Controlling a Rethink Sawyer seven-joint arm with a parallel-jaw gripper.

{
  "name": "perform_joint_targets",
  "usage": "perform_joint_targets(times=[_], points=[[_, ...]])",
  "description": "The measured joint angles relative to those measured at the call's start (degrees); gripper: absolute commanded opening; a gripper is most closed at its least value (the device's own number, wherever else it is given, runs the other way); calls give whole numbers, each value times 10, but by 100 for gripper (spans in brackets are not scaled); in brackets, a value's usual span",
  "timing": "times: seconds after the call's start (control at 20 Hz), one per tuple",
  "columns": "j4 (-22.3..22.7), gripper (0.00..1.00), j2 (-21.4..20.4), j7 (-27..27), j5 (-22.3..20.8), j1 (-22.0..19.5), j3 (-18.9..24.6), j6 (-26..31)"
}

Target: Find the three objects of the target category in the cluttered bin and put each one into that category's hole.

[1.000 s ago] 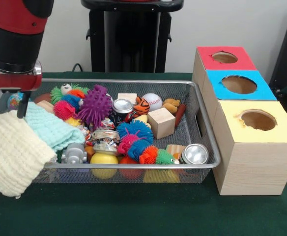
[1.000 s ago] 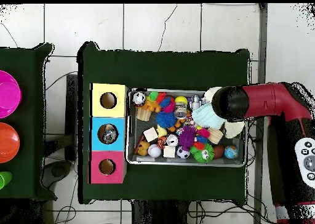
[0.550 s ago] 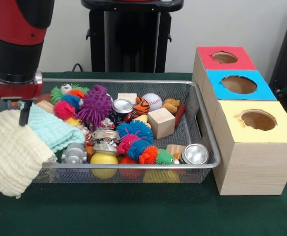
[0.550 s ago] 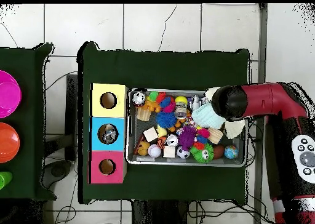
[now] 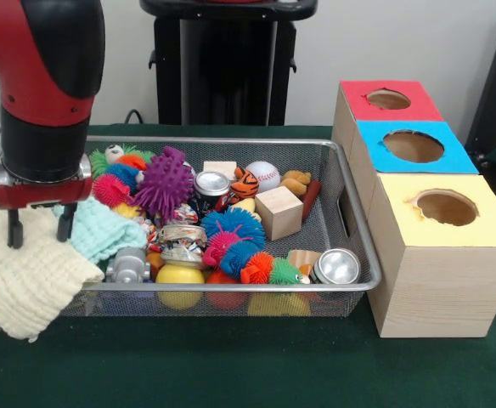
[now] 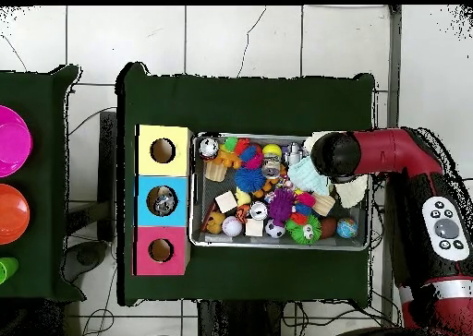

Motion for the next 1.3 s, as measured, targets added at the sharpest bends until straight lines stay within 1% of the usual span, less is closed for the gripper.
perform_joint_targets(times=[0.3,0.5,0.65,0.7,0.8,0.9,1.0,1.2,1.3], points=[[-18,100,13,0,2,0,0,13],[-31,100,19,0,7,0,0,45],[-43,100,27,-8,14,0,0,97],[-49,100,31,-16,18,0,0,131],[-54,100,35,-25,21,-1,0,161],[-64,100,41,-48,26,-2,0,221],[-69,100,43,-68,30,-4,0,261],[-71,100,42,-100,38,-9,2,306],[-71,100,42,-115,45,-13,4,317]])
